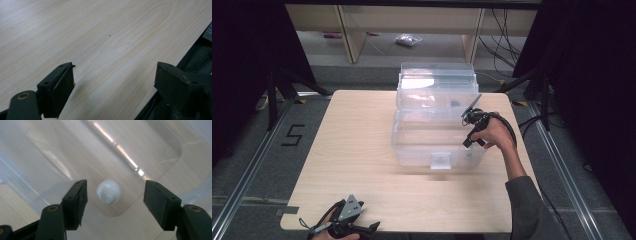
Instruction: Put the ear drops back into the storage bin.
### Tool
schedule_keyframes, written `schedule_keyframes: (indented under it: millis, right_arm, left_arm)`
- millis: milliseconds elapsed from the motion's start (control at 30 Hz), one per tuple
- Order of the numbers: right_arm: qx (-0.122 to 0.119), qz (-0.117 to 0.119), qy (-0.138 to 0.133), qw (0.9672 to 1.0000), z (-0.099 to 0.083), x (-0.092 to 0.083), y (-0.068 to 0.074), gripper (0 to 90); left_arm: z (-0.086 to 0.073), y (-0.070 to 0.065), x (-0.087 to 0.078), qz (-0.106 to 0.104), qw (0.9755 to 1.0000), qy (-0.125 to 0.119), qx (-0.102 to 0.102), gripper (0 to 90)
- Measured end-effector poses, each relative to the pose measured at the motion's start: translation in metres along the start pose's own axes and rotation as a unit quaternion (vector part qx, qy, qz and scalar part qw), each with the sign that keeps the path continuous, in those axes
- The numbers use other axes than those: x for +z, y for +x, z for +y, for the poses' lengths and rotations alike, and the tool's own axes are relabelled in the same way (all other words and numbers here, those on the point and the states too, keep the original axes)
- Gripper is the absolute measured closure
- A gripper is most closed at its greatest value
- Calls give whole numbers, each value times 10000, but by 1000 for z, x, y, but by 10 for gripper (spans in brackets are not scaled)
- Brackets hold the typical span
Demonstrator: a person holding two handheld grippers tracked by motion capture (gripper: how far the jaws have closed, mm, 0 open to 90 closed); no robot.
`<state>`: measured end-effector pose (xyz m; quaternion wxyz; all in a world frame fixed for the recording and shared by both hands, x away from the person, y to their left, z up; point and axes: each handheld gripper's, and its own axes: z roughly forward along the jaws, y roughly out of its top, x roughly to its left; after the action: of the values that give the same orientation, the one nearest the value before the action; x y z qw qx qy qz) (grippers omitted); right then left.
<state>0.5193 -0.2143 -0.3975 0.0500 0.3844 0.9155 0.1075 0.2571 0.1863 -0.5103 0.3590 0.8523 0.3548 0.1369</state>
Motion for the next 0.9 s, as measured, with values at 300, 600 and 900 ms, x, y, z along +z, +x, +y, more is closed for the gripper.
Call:
schedule_keyframes:
  millis: [300,600,900]
  right_arm:
    - [74,33,-457,9989,-11,-17,5,334]
    - [-6,-15,-771,9970,-21,-27,14,280]
    - [117,-44,-892,9959,-27,-36,23,239]
  left_arm:
    - [0,1,-1,11,10000,22,66,156]
    - [0,-1,0,-33,10000,-12,-23,156]
    - [0,1,-1,21,10000,13,65,156]
